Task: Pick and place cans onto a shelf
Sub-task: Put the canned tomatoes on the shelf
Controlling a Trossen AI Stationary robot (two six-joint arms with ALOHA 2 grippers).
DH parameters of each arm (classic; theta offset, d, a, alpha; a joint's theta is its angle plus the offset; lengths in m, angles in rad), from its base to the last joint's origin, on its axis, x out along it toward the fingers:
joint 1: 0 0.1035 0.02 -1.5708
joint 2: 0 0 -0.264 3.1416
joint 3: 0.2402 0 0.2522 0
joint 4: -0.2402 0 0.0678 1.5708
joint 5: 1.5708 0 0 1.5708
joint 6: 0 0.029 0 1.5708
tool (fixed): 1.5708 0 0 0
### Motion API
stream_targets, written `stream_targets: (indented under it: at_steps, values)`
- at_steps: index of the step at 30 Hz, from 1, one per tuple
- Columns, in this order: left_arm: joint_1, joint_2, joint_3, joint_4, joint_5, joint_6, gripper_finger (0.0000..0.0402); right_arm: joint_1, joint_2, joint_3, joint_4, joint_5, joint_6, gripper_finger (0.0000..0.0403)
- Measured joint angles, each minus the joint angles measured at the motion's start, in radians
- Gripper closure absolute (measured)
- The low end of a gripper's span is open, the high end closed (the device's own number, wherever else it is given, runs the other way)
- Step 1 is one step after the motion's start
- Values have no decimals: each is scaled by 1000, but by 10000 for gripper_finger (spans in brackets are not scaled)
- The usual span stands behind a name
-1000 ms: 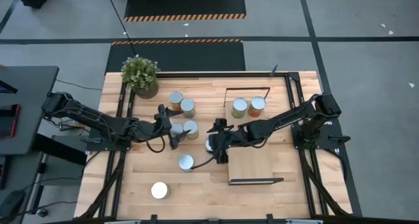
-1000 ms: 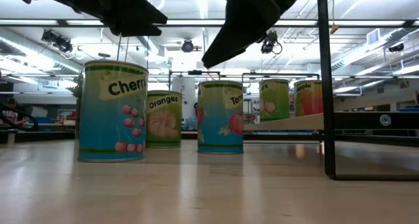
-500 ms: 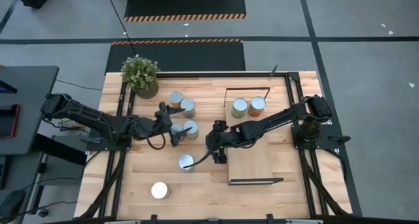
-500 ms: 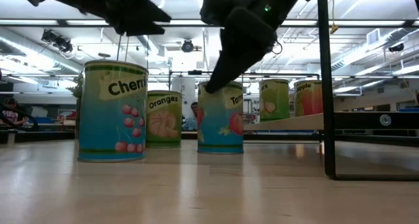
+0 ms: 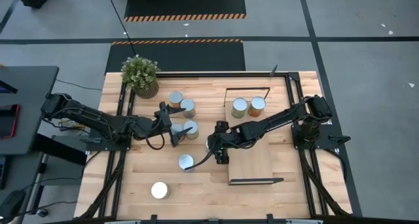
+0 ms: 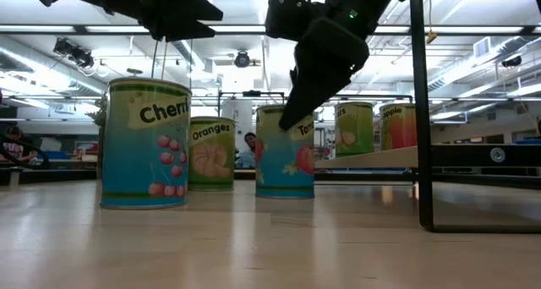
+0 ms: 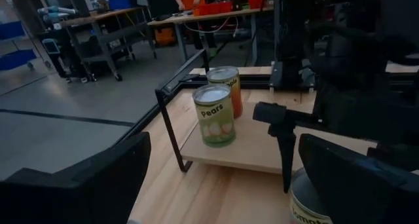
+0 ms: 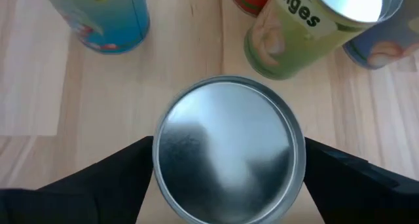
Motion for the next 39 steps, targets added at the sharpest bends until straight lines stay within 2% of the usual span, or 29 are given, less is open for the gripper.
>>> stream_targets:
  at_steps: [8,11,17,24,31,39]
  values:
    - [-3,0,0,-12,42,-25,6,-3,0,13,-6,-35,37,62]
    - [-3,0,0,-19,76,-27,6,1,-2,60,-58,-37,42,65]
    - [-3,0,0,-22,78,-54,6,1,-3,171,-196,-33,27,66]
    - [-3,0,0,-22,78,-54,6,20,-23,264,-370,41,17,67]
    - [-3,0,0,-33,78,-72,6,44,-163,163,-405,100,101,67]
    - [-3,0,0,-32,78,-79,6,47,-367,-87,-416,158,241,65]
